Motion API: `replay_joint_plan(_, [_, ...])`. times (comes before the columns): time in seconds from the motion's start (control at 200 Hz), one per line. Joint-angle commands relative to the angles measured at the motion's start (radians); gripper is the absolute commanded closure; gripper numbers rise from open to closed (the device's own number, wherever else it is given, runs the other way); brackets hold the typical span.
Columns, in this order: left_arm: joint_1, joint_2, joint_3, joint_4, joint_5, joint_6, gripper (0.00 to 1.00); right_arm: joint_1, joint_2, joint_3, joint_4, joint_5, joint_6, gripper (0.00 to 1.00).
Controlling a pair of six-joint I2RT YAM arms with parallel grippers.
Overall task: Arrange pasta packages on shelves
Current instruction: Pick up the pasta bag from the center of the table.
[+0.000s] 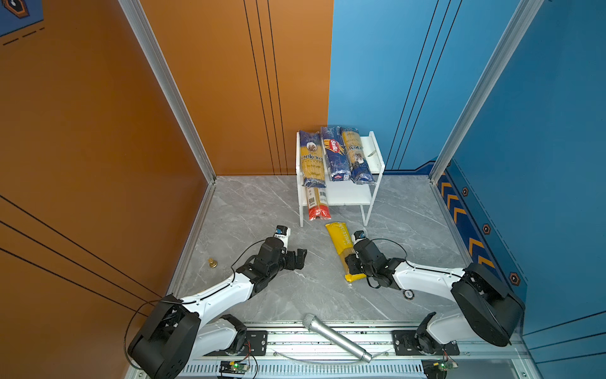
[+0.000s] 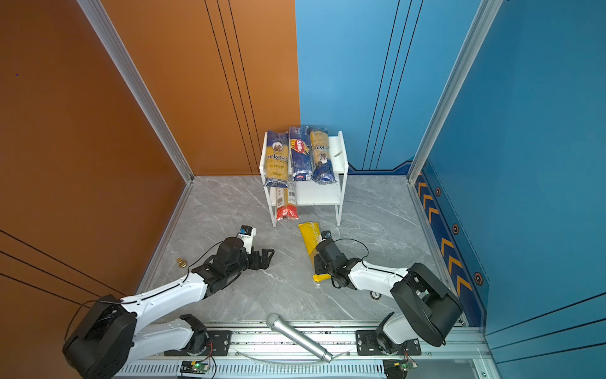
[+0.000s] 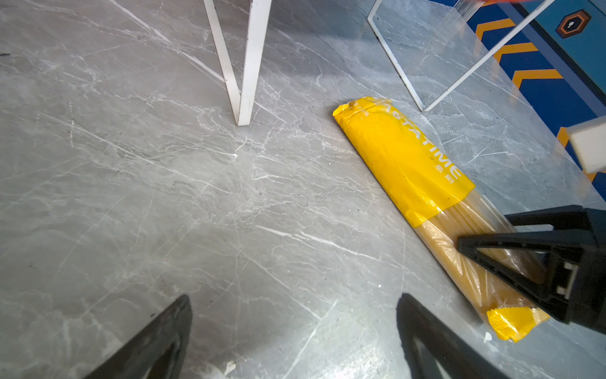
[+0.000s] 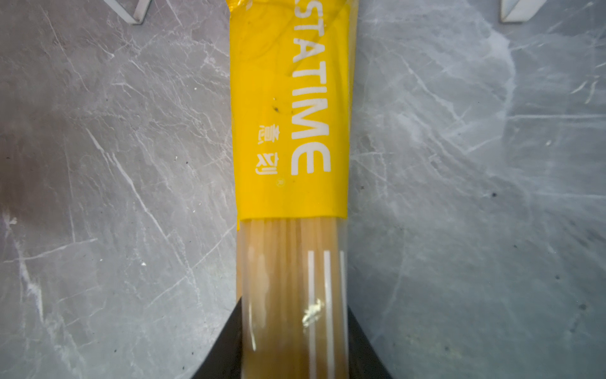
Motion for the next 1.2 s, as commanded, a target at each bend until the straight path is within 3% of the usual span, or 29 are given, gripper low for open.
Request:
replay_joint_plan(0.0, [0.011, 0.002, -0.012, 0.001, 0.009, -0.003, 0.02, -0.006, 0.009, -0.015, -0.057, 0.014, 0.002, 0.58])
replay_joint_plan(0.536, [0.011, 0.000, -0.021, 0.013, 0.008, -0.008, 0.02, 0.039, -0.028, 0.019, -0.176, 0.041, -0.095, 0.32])
replay_joint_plan(0.916, [0.011, 0.010, -0.020, 0.025, 0.012, -0.012, 0.02, 0.087, -0.001, 0.031, -0.213, 0.085, -0.120, 0.22])
replay_joint_plan(1.197, [0.010, 0.003, -0.024, 0.024, 0.011, -0.012, 0.02, 0.100, 0.088, 0.031, -0.166, 0.116, -0.116, 0.22])
